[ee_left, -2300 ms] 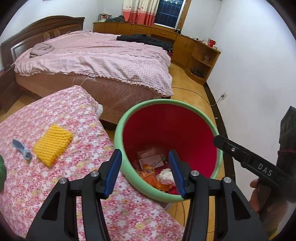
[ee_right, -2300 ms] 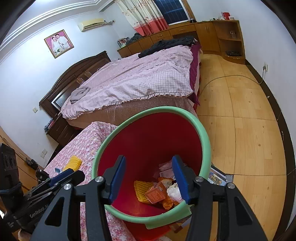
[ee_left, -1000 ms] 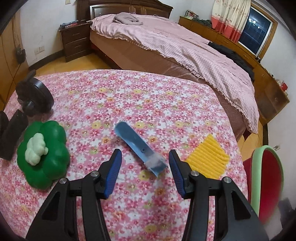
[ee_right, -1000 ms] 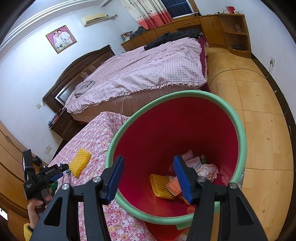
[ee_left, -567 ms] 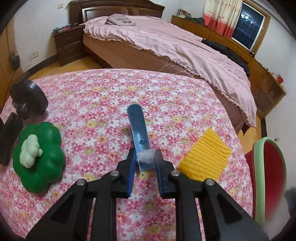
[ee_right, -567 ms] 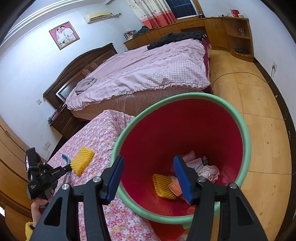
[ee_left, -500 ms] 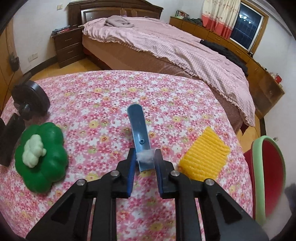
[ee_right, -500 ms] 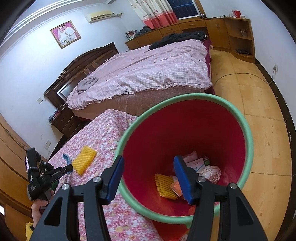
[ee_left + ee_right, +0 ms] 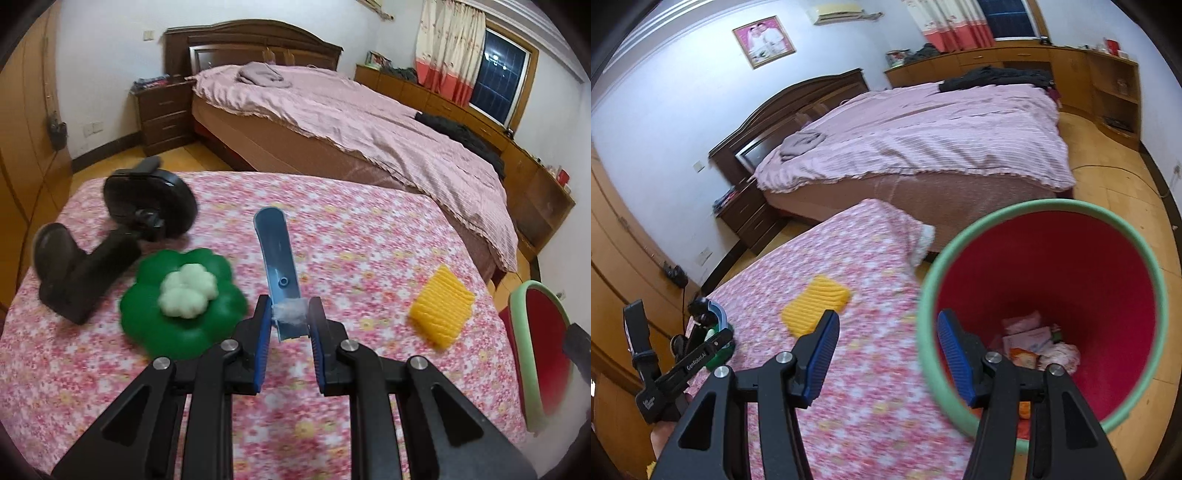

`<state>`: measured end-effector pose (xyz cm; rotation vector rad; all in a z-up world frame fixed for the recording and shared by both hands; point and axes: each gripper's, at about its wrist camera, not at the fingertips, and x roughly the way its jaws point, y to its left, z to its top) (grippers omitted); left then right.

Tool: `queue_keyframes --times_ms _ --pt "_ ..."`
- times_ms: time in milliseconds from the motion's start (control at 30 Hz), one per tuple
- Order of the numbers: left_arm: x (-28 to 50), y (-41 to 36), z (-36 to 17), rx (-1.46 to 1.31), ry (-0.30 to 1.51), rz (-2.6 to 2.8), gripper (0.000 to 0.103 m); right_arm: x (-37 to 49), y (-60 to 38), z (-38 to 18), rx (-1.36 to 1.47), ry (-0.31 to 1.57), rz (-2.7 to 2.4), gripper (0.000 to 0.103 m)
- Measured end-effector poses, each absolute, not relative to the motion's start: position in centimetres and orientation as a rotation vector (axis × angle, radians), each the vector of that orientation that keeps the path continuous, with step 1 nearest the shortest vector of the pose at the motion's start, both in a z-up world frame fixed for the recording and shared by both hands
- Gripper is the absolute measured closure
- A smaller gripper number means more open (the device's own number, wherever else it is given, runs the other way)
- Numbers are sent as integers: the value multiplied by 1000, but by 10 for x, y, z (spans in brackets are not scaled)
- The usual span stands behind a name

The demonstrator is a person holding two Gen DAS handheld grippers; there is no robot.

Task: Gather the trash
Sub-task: 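Grasp the yellow foam net with the right tool while the left tool grasps the blue brush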

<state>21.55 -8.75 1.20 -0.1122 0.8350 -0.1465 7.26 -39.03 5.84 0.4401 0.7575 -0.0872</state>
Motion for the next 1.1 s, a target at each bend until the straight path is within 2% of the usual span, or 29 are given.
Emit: queue_keyframes --times_ms 667,867,933,1000,1100 --pt "204 -62 4 -150 773 -129 83 154 -309 2 361 886 -26 44" --pt "201 -60 6 -156 761 -141 83 166 -299 -10 350 900 -27 58" --pt "201 -60 5 -159 767 -146 83 166 -295 -11 327 890 -25 65" --pt "203 -59 4 -169 776 -155 83 166 -293 -12 330 888 1 79" --pt "202 -58 5 -174 769 -157 83 163 -289 -12 325 878 24 89"
